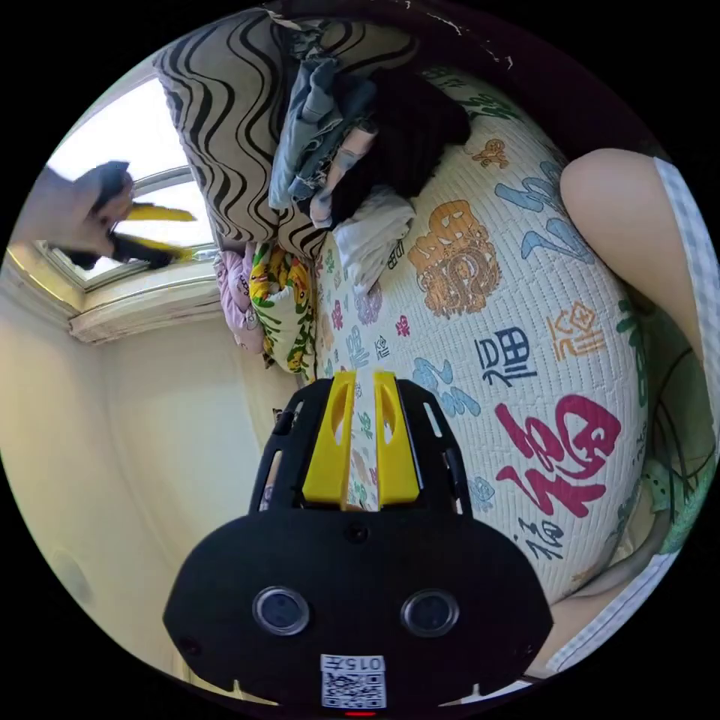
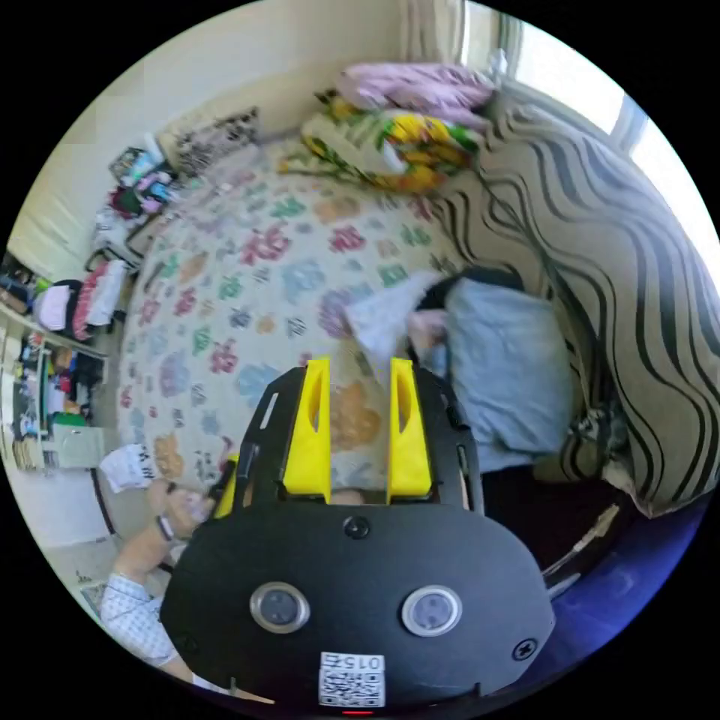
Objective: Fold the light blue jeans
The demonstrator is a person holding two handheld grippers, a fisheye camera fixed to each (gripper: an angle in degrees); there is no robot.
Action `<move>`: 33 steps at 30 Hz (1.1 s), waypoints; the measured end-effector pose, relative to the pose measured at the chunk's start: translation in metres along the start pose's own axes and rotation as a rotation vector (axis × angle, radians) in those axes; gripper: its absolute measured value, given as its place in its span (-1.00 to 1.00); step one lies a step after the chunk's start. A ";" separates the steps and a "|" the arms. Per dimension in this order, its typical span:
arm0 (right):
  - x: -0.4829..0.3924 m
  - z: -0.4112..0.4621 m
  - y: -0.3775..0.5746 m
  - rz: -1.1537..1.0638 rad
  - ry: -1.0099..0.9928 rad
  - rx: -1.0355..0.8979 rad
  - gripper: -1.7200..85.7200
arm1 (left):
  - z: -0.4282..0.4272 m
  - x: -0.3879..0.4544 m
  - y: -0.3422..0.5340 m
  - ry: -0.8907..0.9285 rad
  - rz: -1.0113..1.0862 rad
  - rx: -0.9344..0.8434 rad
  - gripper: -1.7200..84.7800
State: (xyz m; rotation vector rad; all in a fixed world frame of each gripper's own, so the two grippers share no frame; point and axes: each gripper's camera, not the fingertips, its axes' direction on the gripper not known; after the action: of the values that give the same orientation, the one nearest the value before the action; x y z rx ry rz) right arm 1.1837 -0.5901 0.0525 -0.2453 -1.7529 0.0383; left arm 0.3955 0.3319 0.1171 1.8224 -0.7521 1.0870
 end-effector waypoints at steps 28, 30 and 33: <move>0.268 -0.097 0.106 -0.149 -0.886 0.490 -0.95 | 0.259 -0.156 0.002 1.534 -1.178 0.955 -0.69; 0.257 -0.111 0.108 -0.251 -0.969 0.499 -0.95 | 0.259 -0.167 0.030 1.524 -1.206 1.075 -0.73; 0.220 -0.133 0.115 -0.433 -1.092 0.511 -0.95 | 0.253 -0.183 0.105 1.474 -1.224 1.250 -0.81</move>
State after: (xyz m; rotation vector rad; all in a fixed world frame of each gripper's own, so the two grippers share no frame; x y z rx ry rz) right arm 1.2910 -0.4516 0.2729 0.6572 -2.7487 0.3543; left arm 0.3255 0.0711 -0.0714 1.1382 1.9528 1.5321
